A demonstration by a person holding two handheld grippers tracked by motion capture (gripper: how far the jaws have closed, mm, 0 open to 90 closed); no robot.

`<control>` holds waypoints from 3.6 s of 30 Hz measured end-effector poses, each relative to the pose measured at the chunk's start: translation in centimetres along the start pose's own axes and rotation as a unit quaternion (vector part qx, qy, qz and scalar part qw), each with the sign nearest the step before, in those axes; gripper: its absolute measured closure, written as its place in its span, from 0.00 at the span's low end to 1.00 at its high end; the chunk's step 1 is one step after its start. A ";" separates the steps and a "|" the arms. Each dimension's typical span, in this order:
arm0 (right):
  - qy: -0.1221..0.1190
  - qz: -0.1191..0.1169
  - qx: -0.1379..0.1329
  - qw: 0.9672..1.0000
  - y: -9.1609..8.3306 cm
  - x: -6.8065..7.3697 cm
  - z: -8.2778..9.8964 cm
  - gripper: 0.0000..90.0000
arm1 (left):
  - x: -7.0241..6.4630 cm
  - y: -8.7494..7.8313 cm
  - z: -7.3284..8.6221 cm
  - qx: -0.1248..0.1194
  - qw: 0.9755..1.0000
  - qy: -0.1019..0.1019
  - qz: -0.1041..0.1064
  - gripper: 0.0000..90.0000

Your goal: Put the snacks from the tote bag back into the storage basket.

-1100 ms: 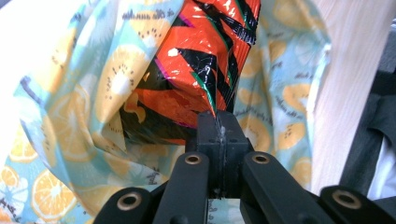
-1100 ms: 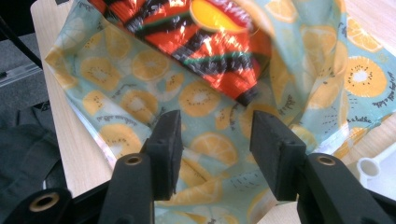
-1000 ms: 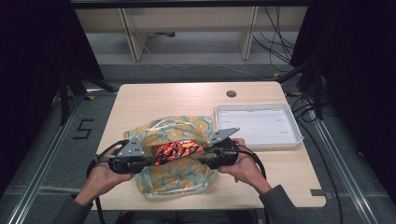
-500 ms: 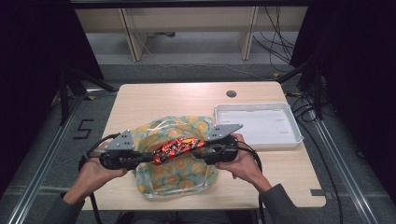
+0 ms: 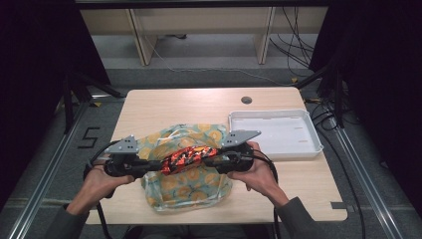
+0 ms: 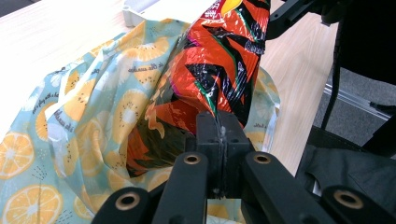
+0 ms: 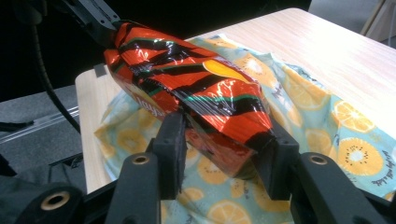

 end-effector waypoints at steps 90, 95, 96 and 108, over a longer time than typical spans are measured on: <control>-0.054 -0.069 -0.097 0.991 -3.0 2.1 -11.9 1.00 | 4.0 -0.9 11.4 0.037 0.976 -0.096 -0.191 0.19; -0.050 -0.052 -0.101 0.992 -4.6 1.0 -12.8 1.00 | 4.2 -0.8 11.4 0.030 0.976 -0.090 -0.194 0.19; -0.047 -0.051 -0.101 0.993 -4.8 0.8 -12.9 1.00 | 4.2 -0.8 11.5 0.034 0.975 -0.099 -0.195 0.19; -0.040 -0.012 -0.115 0.993 -9.2 -2.4 -14.4 1.00 | 4.5 -1.1 11.5 0.040 0.973 -0.098 -0.207 0.19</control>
Point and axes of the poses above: each handheld gripper's, and its own axes: y roughly forward along the jaws, z roughly out of its underside, x roughly to its left, the point moved 4 cm from there along y, roughly forward along the jaws, and after that the axes turned 4 degrees about -y, right-handed, at the moved point
